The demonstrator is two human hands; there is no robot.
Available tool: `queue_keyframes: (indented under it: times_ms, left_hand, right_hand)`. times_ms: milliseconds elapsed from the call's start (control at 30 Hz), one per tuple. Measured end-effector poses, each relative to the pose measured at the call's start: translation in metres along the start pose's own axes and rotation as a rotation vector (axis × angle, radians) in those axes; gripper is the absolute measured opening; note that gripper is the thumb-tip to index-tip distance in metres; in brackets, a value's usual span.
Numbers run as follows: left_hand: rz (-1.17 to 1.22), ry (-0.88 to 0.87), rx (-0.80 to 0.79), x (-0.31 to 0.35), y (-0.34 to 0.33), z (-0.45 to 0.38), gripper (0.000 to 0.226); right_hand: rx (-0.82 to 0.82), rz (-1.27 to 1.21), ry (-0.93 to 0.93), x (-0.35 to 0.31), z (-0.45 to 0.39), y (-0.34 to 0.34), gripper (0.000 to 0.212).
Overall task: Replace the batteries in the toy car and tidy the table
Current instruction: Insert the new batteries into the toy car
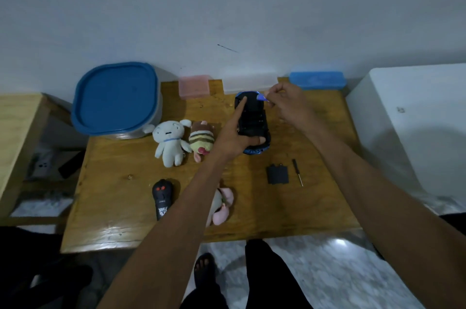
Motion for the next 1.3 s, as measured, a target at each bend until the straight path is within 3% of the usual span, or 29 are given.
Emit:
queue_keyframes:
  times_ms: [133, 333, 633, 733, 833, 1000, 1300]
  left_hand:
    - [-0.003, -0.042, 0.009, -0.001, 0.001, 0.01, 0.112]
    - [-0.005, -0.061, 0.02, -0.009, 0.004, 0.023, 0.109]
    - [-0.014, -0.068, 0.009, -0.015, 0.007, 0.026, 0.11]
    - [-0.014, -0.078, 0.013, -0.014, 0.004, 0.026, 0.11]
    - [0.004, -0.086, 0.019, -0.013, 0.003, 0.026, 0.108]
    - [0.018, -0.072, 0.025, -0.013, 0.002, 0.027, 0.108]
    - [0.007, -0.06, 0.01, -0.014, -0.003, 0.027, 0.108]
  right_hand:
    - [0.004, 0.051, 0.064, -0.01, 0.025, -0.002, 0.029]
    - [0.006, 0.099, 0.049, -0.007, 0.047, -0.01, 0.015]
    - [-0.015, 0.276, 0.12, -0.004, 0.058, -0.02, 0.013]
    - [0.033, 0.317, 0.148, -0.003, 0.06, -0.024, 0.014]
    - [0.17, 0.289, 0.095, 0.0, 0.063, -0.025, 0.025]
    - [0.355, 0.234, 0.016, 0.004, 0.074, -0.028, 0.025]
    - [0.323, 0.302, -0.011, -0.001, 0.075, -0.033, 0.022]
Point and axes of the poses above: each hand's wrist, its own z-axis away from the middle knuckle, its own y-axis out of the back of the hand, x = y × z, the point moved 5 cm from there along -z, towards the middle knuckle, and after that the axes turned 14 degrees about y, right-handed, at the moved point
